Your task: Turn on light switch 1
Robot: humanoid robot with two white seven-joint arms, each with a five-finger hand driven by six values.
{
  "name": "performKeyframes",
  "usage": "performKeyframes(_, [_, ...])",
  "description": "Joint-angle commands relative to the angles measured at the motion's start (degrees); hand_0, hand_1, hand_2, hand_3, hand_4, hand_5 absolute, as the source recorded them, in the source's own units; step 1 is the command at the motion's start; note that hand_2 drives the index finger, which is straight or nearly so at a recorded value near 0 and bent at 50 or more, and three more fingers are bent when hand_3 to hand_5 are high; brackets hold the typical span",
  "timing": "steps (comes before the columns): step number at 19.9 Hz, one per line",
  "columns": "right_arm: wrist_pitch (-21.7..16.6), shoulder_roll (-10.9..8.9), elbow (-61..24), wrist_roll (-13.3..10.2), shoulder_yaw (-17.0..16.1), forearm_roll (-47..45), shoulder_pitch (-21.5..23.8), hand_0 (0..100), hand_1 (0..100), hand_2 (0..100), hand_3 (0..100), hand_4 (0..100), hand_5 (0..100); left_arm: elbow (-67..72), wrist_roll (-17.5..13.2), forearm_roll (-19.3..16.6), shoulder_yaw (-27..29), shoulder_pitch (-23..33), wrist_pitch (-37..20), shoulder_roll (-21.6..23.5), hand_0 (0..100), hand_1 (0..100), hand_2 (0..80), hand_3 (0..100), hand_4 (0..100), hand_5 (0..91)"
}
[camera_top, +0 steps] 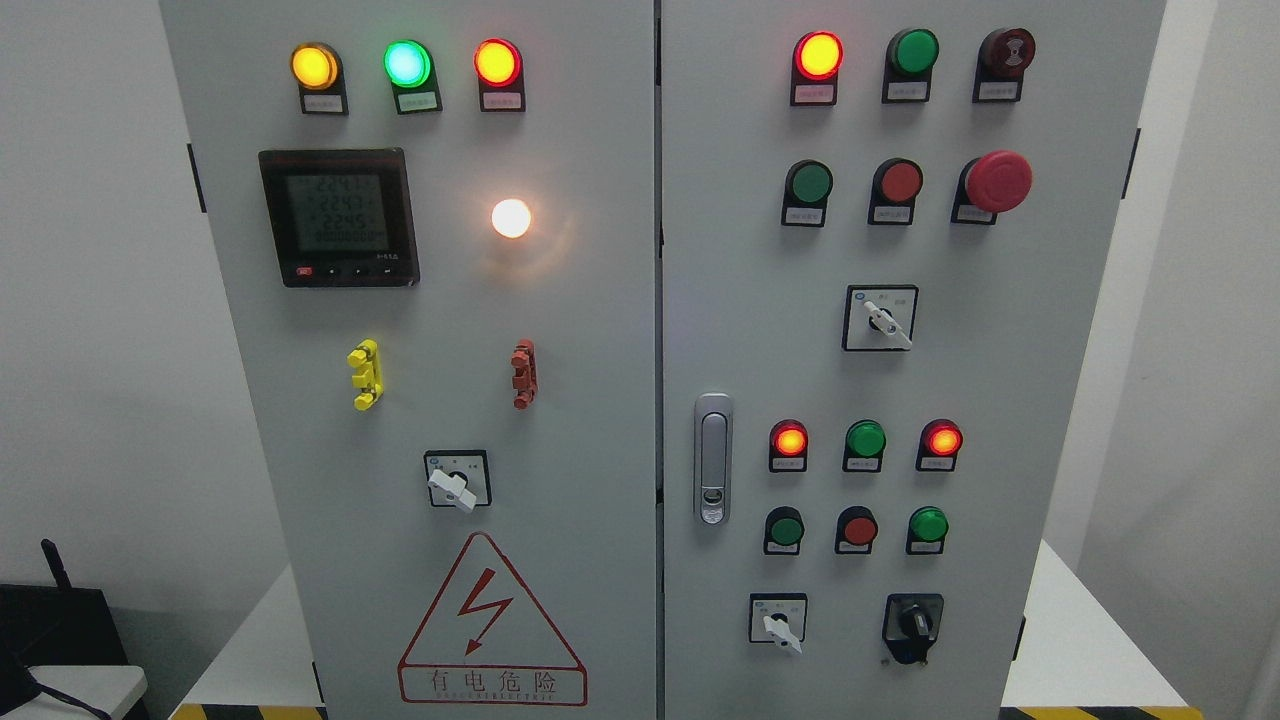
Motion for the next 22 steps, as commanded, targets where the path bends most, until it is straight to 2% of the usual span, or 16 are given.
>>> performKeyframes(1, [0.0,0.0,0.0,0.0,0.0,-1.0,0.0,12,39,0,0,0,0,21.8,-6.5,1.5,20.4,3.0,-3.6,0.8,8,22,30.6,49,51,16.3])
performKeyframes(3, [0.0,0.0,0.0,0.0,0.0,-1.1,0.0,12,39,0,0,0,0,26.6,-9.2,1.4,23.5,3.1,-5.8,0.8,9,19,21.6,38,45,12.8])
performKeyframes(4, [0.0,0.0,0.0,0.0,0.0,-1.0,0.0,12,39,0,0,0,0,29.4,-9.8,1.3,24.4,3.3,-6.8,0.8,10,19,20.0,37,44,12.4])
performKeyframes(6, [0.0,0.0,0.0,0.0,0.0,-1.1,0.0,12,39,0,0,0,0,34.6,-9.9,1.2,24.9,4.3,-7.1,1.4,12,16,14.7,31,39,9.0])
performKeyframes(11, [0.0,0.0,0.0,0.0,0.0,-1.1,0.0,12,39,0,0,0,0,47.7,-10.0,0.2,24.3,5.5,-6.3,2.3,18,12,7.9,23,29,3.5])
performKeyframes(14, [0.0,0.0,0.0,0.0,0.0,-1.0,0.0,12,39,0,0,0,0,56.4,-9.8,-3.0,23.6,5.5,-5.1,2.4,21,12,5.9,20,26,0.4])
performKeyframes(17, [0.0,0.0,0.0,0.0,0.0,-1.0,0.0,12,39,0,0,0,0,62.6,-9.7,-4.8,22.4,5.5,2.4,2.4,23,12,3.6,15,21,0.0])
performKeyframes(22, [0.0,0.0,0.0,0.0,0.0,-1.0,0.0,12,39,0,0,0,0,70.4,-9.6,-4.9,14.6,4.9,18.4,3.3,27,11,0.0,7,13,0.0])
